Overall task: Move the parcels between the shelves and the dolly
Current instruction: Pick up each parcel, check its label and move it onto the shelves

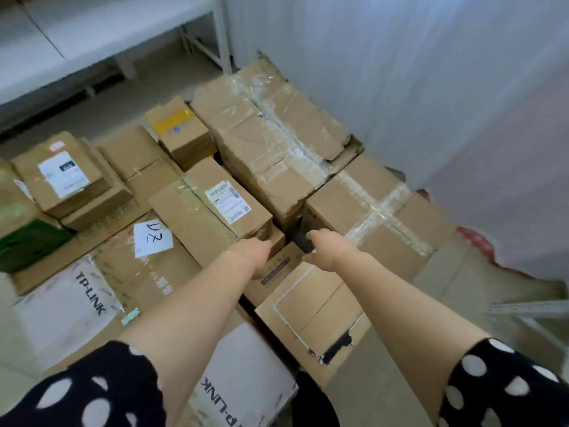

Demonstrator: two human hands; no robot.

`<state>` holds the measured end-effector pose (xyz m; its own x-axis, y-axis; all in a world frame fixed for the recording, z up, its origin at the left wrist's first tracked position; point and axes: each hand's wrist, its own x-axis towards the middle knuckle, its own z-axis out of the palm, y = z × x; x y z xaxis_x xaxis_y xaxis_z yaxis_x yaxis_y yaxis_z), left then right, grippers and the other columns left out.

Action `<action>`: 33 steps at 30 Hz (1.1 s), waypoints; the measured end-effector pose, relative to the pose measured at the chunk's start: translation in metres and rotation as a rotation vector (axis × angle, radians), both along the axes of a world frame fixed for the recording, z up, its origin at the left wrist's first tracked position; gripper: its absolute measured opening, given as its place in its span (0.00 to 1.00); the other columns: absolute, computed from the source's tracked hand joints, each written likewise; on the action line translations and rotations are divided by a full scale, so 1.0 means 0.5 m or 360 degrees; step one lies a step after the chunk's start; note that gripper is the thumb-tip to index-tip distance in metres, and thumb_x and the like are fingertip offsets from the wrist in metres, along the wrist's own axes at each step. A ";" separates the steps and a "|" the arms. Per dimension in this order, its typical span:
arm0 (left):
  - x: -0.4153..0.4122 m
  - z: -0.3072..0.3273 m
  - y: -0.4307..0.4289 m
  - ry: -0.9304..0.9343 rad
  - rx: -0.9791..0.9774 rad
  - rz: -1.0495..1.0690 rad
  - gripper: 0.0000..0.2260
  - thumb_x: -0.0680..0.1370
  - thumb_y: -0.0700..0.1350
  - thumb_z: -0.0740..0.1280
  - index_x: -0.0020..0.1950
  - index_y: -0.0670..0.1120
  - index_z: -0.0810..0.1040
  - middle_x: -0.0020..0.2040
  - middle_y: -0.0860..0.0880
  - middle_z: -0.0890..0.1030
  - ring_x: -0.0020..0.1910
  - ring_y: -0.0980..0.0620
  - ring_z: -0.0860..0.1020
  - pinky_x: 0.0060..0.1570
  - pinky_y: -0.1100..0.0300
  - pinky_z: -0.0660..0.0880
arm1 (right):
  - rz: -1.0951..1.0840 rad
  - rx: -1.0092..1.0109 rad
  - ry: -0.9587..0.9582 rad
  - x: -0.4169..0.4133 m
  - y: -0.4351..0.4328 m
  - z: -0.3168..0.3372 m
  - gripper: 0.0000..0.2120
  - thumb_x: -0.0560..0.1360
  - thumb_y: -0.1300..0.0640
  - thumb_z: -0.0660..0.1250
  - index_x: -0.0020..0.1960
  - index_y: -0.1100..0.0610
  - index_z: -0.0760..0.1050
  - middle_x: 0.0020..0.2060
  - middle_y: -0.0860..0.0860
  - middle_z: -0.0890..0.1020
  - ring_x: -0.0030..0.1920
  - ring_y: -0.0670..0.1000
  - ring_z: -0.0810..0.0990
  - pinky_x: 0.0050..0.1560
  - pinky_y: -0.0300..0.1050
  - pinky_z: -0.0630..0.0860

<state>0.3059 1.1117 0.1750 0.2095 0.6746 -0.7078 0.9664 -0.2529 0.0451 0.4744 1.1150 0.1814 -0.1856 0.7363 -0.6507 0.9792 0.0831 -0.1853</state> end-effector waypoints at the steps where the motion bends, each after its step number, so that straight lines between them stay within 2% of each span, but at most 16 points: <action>1: 0.011 0.030 -0.011 -0.0071 0.0050 0.0017 0.27 0.77 0.43 0.63 0.75 0.47 0.61 0.65 0.44 0.73 0.61 0.45 0.74 0.54 0.55 0.74 | -0.0159 0.0043 0.0068 0.013 -0.028 0.034 0.26 0.78 0.47 0.64 0.71 0.57 0.64 0.65 0.56 0.71 0.63 0.58 0.72 0.58 0.50 0.72; 4: 0.040 0.116 -0.059 -0.0256 0.0166 0.0011 0.29 0.77 0.47 0.65 0.76 0.47 0.58 0.66 0.44 0.73 0.62 0.44 0.74 0.57 0.54 0.74 | -0.0535 0.0172 0.0192 0.043 -0.131 0.120 0.33 0.75 0.44 0.67 0.74 0.56 0.60 0.69 0.55 0.68 0.66 0.57 0.70 0.59 0.50 0.70; 10: 0.095 0.245 -0.189 -0.0436 0.0221 -0.0248 0.37 0.76 0.49 0.67 0.79 0.47 0.50 0.69 0.43 0.70 0.65 0.44 0.72 0.60 0.50 0.74 | -0.0895 0.0284 0.0167 0.078 -0.365 0.232 0.45 0.69 0.46 0.74 0.77 0.55 0.53 0.73 0.55 0.62 0.72 0.57 0.62 0.68 0.53 0.66; 16: 0.166 0.328 -0.358 -0.0527 0.0301 -0.0541 0.38 0.76 0.50 0.68 0.78 0.52 0.48 0.72 0.43 0.66 0.66 0.43 0.71 0.60 0.51 0.74 | -0.1237 0.0391 0.0144 0.091 -0.605 0.302 0.44 0.68 0.50 0.76 0.74 0.58 0.56 0.72 0.58 0.61 0.72 0.58 0.59 0.70 0.51 0.62; 20: 0.181 0.363 -0.502 -0.0555 0.0379 -0.0789 0.39 0.75 0.53 0.69 0.78 0.54 0.47 0.72 0.43 0.66 0.66 0.42 0.71 0.60 0.49 0.74 | -0.1432 0.0433 0.0077 0.076 -0.780 0.327 0.43 0.69 0.48 0.75 0.75 0.59 0.56 0.73 0.59 0.59 0.74 0.59 0.58 0.71 0.51 0.60; 24: 0.156 0.395 -0.679 -0.0499 0.0475 -0.1105 0.40 0.75 0.55 0.67 0.79 0.53 0.46 0.69 0.45 0.69 0.60 0.45 0.75 0.45 0.56 0.73 | -0.1591 0.0449 0.0011 0.025 -0.972 0.329 0.44 0.69 0.43 0.73 0.75 0.59 0.56 0.74 0.58 0.59 0.74 0.59 0.59 0.72 0.53 0.61; 26: 0.137 0.404 -0.766 -0.0500 0.0385 -0.1175 0.40 0.75 0.54 0.68 0.79 0.54 0.46 0.69 0.45 0.67 0.58 0.44 0.75 0.50 0.53 0.75 | -0.1684 0.0463 -0.0054 -0.010 -1.068 0.330 0.44 0.69 0.40 0.72 0.75 0.59 0.57 0.73 0.58 0.62 0.73 0.59 0.60 0.71 0.53 0.62; 29: 0.102 0.414 -0.885 -0.0502 0.0313 -0.1316 0.39 0.74 0.54 0.69 0.78 0.54 0.49 0.69 0.44 0.67 0.65 0.43 0.70 0.61 0.49 0.72 | -0.1788 0.0422 -0.0211 -0.065 -1.196 0.342 0.41 0.69 0.36 0.68 0.73 0.58 0.60 0.71 0.57 0.66 0.72 0.58 0.62 0.71 0.54 0.59; 33: 0.057 0.441 -1.032 -0.0505 0.0310 -0.1639 0.37 0.75 0.55 0.68 0.78 0.54 0.51 0.71 0.46 0.66 0.69 0.43 0.66 0.64 0.48 0.70 | -0.1944 0.0416 -0.0338 -0.148 -1.353 0.369 0.39 0.70 0.33 0.65 0.70 0.57 0.64 0.69 0.56 0.69 0.72 0.57 0.62 0.73 0.57 0.54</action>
<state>0.3342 0.5955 0.3955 0.8912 0.1662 -0.4221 0.2393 -0.9627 0.1262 0.4003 0.4383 0.3662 0.7934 0.4642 -0.3938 0.4517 -0.8826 -0.1304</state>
